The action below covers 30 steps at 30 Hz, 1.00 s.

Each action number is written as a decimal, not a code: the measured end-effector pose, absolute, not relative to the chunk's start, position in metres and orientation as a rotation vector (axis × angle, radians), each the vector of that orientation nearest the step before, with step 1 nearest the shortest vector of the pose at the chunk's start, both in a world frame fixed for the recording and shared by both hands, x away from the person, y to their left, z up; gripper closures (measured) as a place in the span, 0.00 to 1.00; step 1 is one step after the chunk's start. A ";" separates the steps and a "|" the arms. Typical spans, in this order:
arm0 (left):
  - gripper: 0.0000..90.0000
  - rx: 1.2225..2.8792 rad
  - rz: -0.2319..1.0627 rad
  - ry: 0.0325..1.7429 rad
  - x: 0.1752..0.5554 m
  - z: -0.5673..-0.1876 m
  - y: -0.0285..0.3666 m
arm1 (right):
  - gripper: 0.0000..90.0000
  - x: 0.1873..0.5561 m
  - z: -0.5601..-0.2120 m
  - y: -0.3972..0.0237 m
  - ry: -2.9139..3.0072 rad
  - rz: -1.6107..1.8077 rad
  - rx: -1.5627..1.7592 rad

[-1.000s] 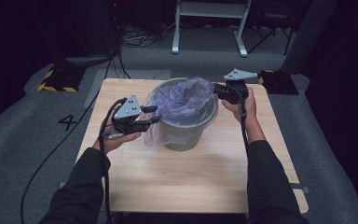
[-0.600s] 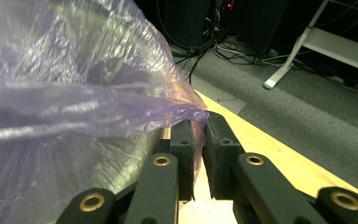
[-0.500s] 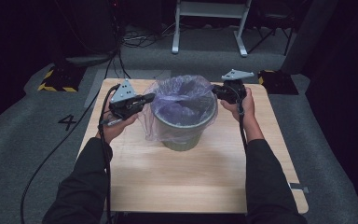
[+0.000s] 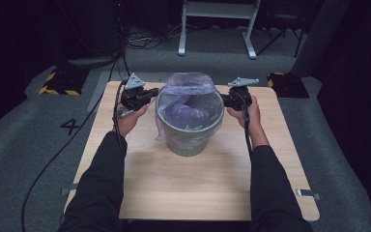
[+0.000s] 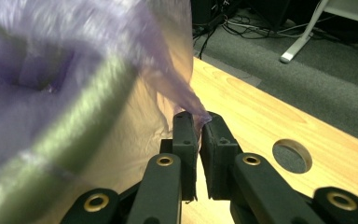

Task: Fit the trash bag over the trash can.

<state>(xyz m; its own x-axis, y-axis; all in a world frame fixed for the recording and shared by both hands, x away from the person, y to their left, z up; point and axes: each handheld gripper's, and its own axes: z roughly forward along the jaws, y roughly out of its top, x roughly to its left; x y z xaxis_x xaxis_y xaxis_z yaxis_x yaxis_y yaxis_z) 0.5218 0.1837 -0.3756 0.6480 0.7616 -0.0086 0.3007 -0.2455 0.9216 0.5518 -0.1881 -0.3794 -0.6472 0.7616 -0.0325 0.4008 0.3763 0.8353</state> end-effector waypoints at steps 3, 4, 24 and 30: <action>1.00 1.834 0.512 0.864 0.525 -0.384 0.182 | 0.95 0.552 -0.386 -0.189 2.234 1.200 1.027; 1.00 1.835 0.490 0.873 0.527 -0.387 0.181 | 0.95 0.552 -0.387 -0.189 2.236 1.208 1.031; 1.00 1.992 0.283 0.912 0.530 -0.440 0.165 | 0.89 0.543 -0.405 -0.187 2.210 1.287 1.071; 1.00 1.986 0.266 0.922 0.525 -0.449 0.173 | 0.90 0.541 -0.411 -0.192 2.201 1.284 1.094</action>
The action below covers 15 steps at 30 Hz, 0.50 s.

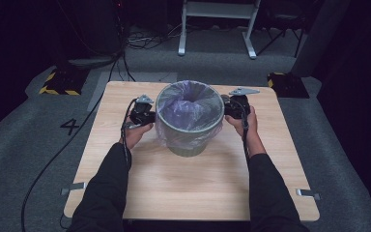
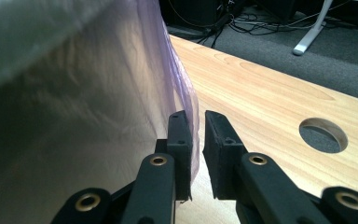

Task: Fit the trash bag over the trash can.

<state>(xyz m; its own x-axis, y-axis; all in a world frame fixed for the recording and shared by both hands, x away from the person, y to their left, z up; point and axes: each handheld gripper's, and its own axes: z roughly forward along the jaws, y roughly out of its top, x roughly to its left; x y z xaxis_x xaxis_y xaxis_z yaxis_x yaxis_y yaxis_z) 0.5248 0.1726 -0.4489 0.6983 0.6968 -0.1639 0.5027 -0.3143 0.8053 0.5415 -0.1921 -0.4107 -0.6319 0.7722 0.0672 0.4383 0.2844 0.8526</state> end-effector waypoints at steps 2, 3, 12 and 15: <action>1.00 2.005 0.267 0.914 0.521 -0.452 0.176 | 0.91 0.539 -0.413 -0.195 2.199 1.286 1.096; 1.00 2.011 0.272 0.915 0.518 -0.454 0.178 | 0.91 0.538 -0.414 -0.196 2.199 1.282 1.095; 0.95 1.953 0.322 0.897 0.495 -0.447 0.196 | 0.87 0.527 -0.415 -0.206 2.195 1.203 1.048; 0.84 1.944 0.364 0.876 0.486 -0.441 0.201 | 0.83 0.522 -0.414 -0.213 2.178 1.196 1.032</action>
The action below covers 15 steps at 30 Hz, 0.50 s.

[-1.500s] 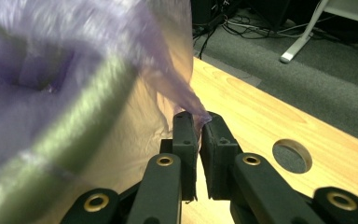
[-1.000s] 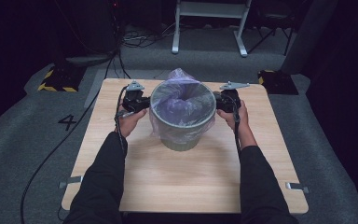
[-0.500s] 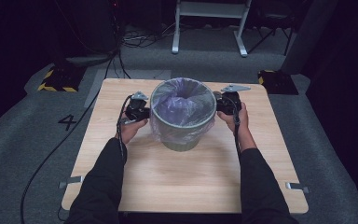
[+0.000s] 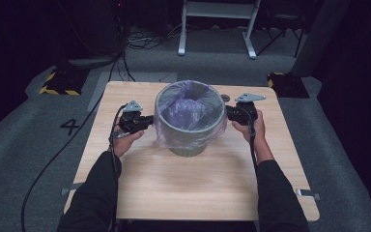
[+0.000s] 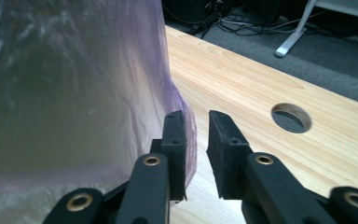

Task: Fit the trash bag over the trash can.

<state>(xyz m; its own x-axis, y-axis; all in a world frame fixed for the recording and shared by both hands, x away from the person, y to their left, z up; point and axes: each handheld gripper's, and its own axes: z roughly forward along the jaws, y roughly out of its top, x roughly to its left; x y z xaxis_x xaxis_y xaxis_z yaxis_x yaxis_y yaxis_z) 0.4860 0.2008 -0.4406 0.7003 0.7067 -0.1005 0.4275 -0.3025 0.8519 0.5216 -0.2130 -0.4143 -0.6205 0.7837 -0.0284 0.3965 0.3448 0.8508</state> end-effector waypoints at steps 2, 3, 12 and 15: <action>0.67 1.933 0.375 0.884 0.480 -0.436 0.204 | 0.74 0.519 -0.414 -0.218 2.171 1.200 1.037; 0.58 1.927 0.363 0.875 0.477 -0.433 0.207 | 0.68 0.517 -0.414 -0.220 2.169 1.203 1.037; 0.25 1.909 0.363 0.763 0.446 -0.417 0.218 | 0.38 0.510 -0.405 -0.237 2.144 1.185 1.056; 0.17 1.929 0.352 0.713 0.434 -0.413 0.214 | 0.35 0.505 -0.399 -0.240 2.142 1.157 1.025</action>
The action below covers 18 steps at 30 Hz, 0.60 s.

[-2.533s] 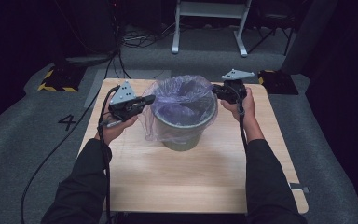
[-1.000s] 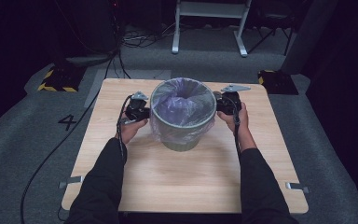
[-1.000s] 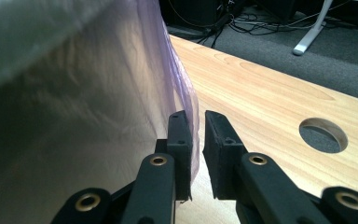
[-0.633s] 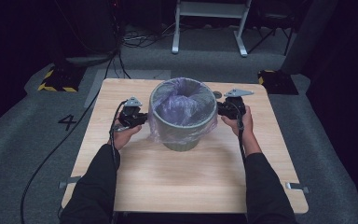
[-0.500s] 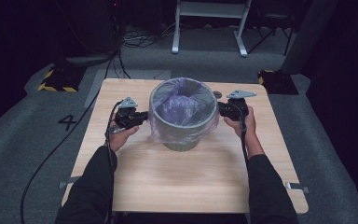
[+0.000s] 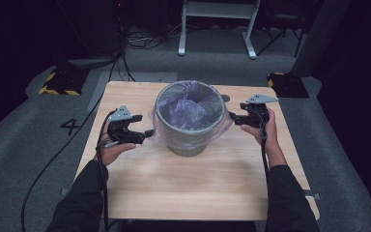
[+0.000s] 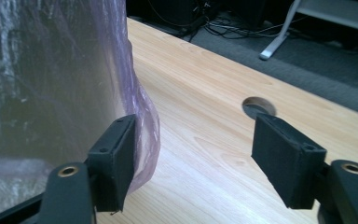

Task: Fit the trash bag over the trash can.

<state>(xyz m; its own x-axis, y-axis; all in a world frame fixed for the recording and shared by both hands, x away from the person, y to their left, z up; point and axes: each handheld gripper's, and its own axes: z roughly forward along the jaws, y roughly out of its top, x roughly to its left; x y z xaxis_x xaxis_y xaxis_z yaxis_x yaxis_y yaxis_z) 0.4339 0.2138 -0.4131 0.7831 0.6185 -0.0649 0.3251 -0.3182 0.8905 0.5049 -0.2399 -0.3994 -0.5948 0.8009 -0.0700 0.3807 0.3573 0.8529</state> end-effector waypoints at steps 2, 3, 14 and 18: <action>0.17 1.947 0.306 0.672 0.425 -0.411 0.209 | 0.35 0.501 -0.396 -0.242 2.138 1.127 0.998; 0.17 1.954 0.290 0.652 0.421 -0.410 0.207 | 0.36 0.499 -0.394 -0.243 2.144 1.122 0.992; 0.17 1.996 0.277 0.543 0.394 -0.414 0.184 | 0.27 0.465 -0.383 -0.249 2.216 1.218 0.847; 0.21 2.010 0.312 0.550 0.397 -0.417 0.176 | 0.24 0.447 -0.382 -0.241 2.262 1.270 0.726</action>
